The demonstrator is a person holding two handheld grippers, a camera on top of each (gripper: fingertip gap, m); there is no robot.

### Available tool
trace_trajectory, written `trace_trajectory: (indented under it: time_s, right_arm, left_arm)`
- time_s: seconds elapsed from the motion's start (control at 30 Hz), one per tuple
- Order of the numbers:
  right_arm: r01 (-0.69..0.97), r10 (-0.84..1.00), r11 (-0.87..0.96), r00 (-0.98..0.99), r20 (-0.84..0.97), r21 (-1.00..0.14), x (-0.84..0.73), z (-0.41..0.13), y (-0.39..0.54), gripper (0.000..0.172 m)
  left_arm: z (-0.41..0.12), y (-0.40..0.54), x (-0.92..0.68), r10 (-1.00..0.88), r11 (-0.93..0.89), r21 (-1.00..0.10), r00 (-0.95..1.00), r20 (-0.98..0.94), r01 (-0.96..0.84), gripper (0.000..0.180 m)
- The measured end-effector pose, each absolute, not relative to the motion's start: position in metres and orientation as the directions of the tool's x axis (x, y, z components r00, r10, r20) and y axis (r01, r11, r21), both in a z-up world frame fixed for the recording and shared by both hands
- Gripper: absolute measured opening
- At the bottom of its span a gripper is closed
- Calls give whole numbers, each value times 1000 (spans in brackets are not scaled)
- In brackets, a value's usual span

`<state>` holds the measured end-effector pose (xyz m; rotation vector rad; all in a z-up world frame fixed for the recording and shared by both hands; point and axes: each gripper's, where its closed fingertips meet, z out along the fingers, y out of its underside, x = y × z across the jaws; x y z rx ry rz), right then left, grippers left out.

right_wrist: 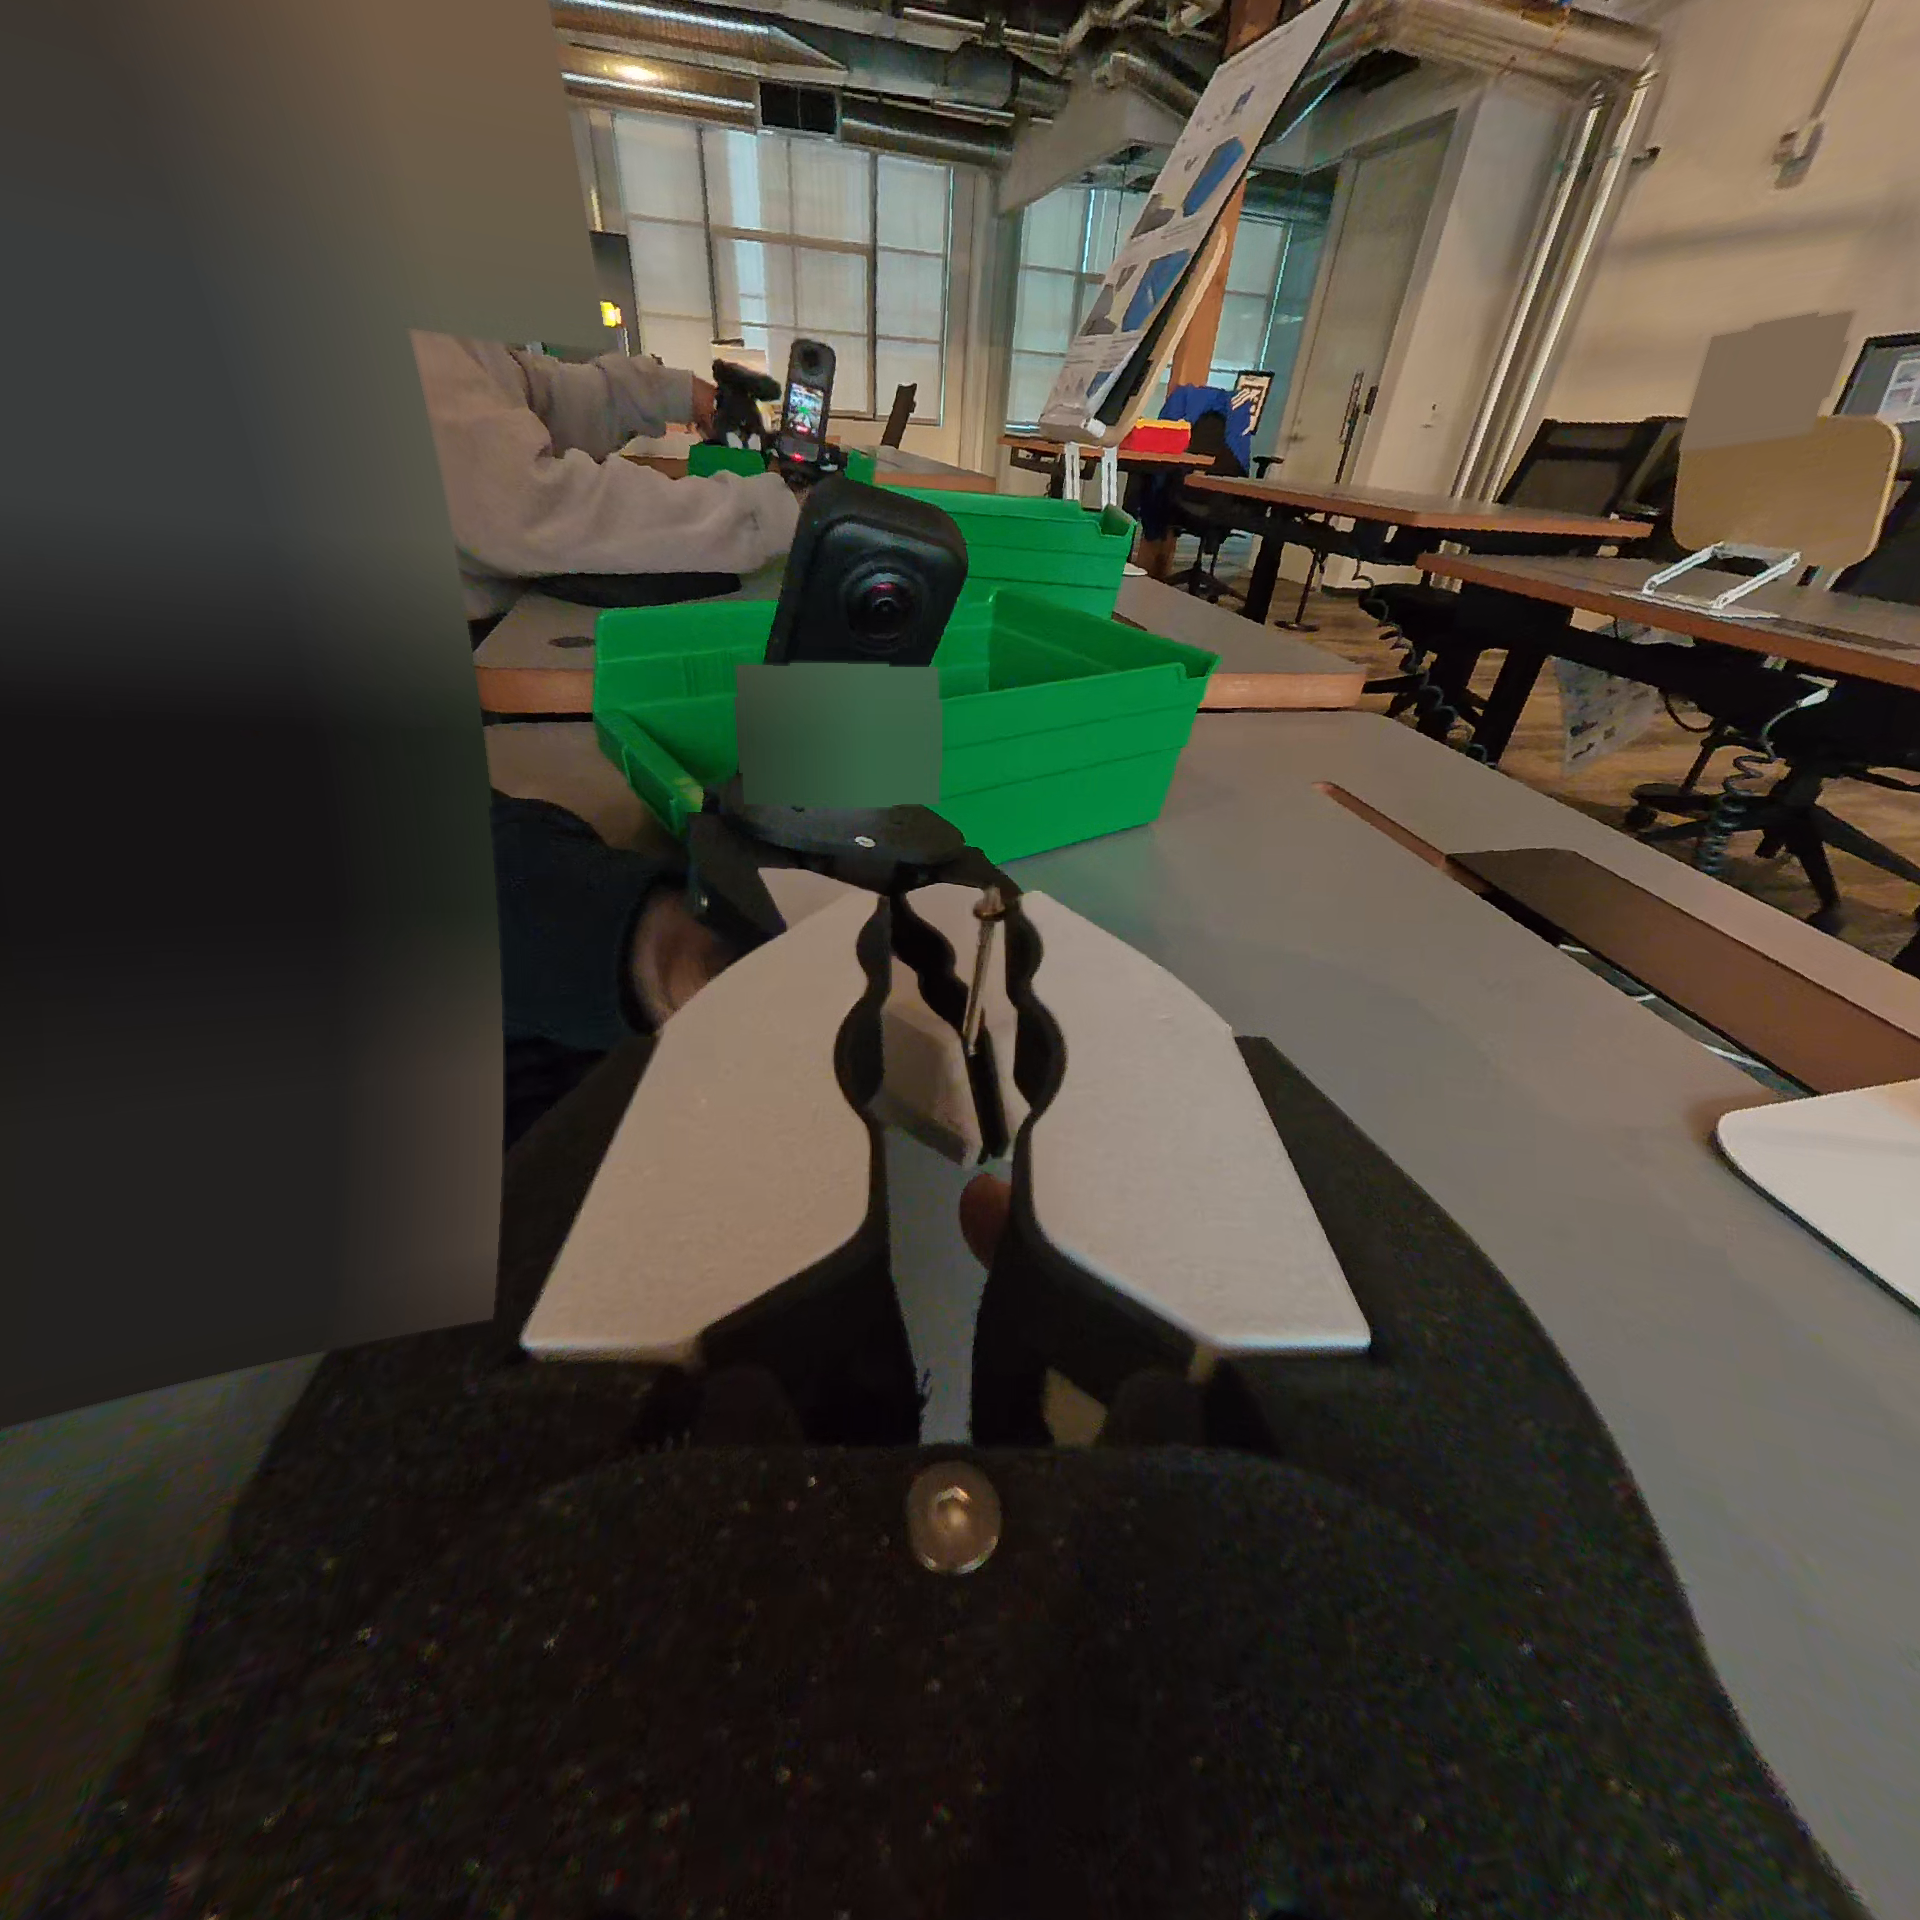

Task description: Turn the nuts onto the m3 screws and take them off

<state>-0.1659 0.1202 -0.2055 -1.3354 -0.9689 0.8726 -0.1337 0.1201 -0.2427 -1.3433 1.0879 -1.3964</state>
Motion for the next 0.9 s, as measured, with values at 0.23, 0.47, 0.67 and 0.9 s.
trace_trajectory:
  time_s: [0.23,0.47,0.67,0.9]
  right_arm:
    - [16,922,56,382,58,-998,-164,-204,122,17]
    - [26,924,53,379,59,-998,-165,-205,122,18]
    - [16,919,54,391,56,-998,-161,-204,123,15]
    - [35,926,49,372,58,-998,-168,-207,122,22]
  left_arm:
    - [-243,120,-134,-975,-223,-975,-21,222,25,2]
    - [-242,121,-134,-974,-227,-973,-18,227,29,2]
    - [-242,121,-134,-973,-229,-973,-16,229,30,2]
    - [-242,121,-134,-973,-230,-973,-17,230,30,2]
